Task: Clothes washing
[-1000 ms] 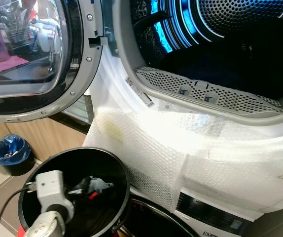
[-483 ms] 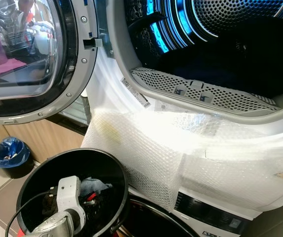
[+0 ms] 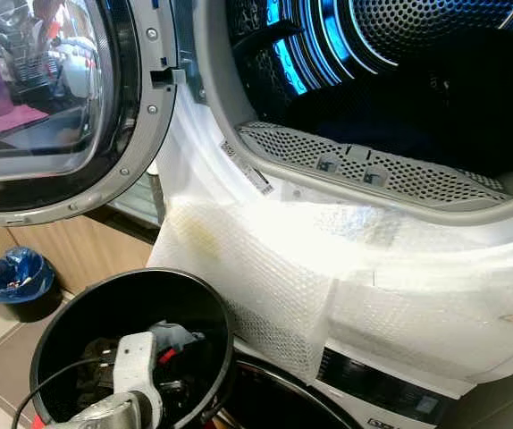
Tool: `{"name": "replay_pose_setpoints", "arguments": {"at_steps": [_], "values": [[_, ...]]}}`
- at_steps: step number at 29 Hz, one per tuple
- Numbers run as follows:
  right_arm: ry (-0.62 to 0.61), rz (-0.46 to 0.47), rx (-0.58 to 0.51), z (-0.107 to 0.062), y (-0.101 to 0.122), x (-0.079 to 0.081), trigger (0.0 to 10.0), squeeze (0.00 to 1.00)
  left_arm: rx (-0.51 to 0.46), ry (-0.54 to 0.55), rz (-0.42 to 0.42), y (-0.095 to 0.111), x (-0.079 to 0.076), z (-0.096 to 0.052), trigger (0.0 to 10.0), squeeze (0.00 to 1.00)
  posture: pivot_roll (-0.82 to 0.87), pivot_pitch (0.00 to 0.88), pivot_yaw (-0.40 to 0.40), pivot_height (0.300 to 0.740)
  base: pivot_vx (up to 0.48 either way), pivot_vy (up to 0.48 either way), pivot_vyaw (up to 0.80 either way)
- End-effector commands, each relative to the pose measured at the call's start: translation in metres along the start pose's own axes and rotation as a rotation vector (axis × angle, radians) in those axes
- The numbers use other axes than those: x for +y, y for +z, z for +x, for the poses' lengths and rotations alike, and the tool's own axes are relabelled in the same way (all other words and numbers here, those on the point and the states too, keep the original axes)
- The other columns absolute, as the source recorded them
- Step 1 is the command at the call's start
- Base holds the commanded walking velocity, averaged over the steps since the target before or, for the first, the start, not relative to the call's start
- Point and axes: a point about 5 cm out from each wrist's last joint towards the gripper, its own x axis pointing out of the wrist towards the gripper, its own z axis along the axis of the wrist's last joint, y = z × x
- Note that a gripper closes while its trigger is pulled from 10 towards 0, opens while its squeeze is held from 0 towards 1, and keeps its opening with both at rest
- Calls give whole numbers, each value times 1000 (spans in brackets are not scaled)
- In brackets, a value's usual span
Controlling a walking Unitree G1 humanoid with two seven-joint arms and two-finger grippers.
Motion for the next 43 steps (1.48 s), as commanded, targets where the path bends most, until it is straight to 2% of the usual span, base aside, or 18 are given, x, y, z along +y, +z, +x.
{"name": "replay_pose_setpoints", "arguments": {"at_steps": [1,2,3,6,12,16,22,23,25,29,30,34,35,36,37,40,43], "values": [[3,-36,-7,0,1,-1,10000,0,59,-60,-36,-6,-6,4,10000,1000,62,41,-2,740,0,0,0],[3,-36,-7,0,1,-1,10000,0,59,-60,-36,-6,-6,4,10000,1000,62,41,-2,740,0,0,0],[2,-34,-8,0,1,-1,10000,0,90,-64,-57,-8,-7,6,10000,0,60,43,0,740,0,0,0],[17,-58,-20,1,7,1,10000,0,146,-49,-56,-14,-6,6,10000,0,55,43,7,740,0,0,0],[22,-56,-36,1,15,3,10000,0,151,2,-17,-14,4,9,10000,0,54,44,10,740,0,0,0],[38,-79,-47,1,18,6,10000,0,165,26,-19,-14,9,11,10000,0,51,49,13,740,0,0,0],[62,-79,-49,1,21,11,10000,0,205,72,-25,-25,20,11,10000,0,56,53,13,740,0,0,0],[63,-77,-48,2,21,11,10000,0,215,79,-27,-28,22,11,9137,0,56,53,13,740,0,0,0],[65,-77,-46,2,21,12,10000,0,234,90,-27,-32,26,11,8863,0,56,53,13,740,0,0,0],[66,-79,-45,2,21,12,10000,0,251,124,-16,-38,34,13,9216,0,55,55,19,740,0,0,0],[65,-79,-47,2,22,13,10000,0,252,154,-17,-40,40,17,10000,0,52,54,19,740,0,0,0],[63,-75,-51,2,23,13,10000,0,250,215,-36,-45,54,24,10000,0,44,53,16,740,0,0,0],[62,-74,-52,2,23,13,10000,0,248,225,-46,-45,56,25,7294,0,44,52,15,740,0,0,0],[62,-74,-52,2,23,13,10000,0,248,225,-46,-45,56,25,7294,0,44,52,15,740,0,0,0],[63,-78,-51,2,23,13,10000,0,240,247,-62,-46,61,26,0,0,47,51,11,740,0,0,0],[64,-79,-51,2,23,13,10000,0,236,254,-70,-46,63,26,0,0,48,52,10,740,0,0,0],[64,-83,-59,2,26,12,10000,0,191,278,-99,-43,68,27,0,0,54,53,4,740,0,0,0]]}}
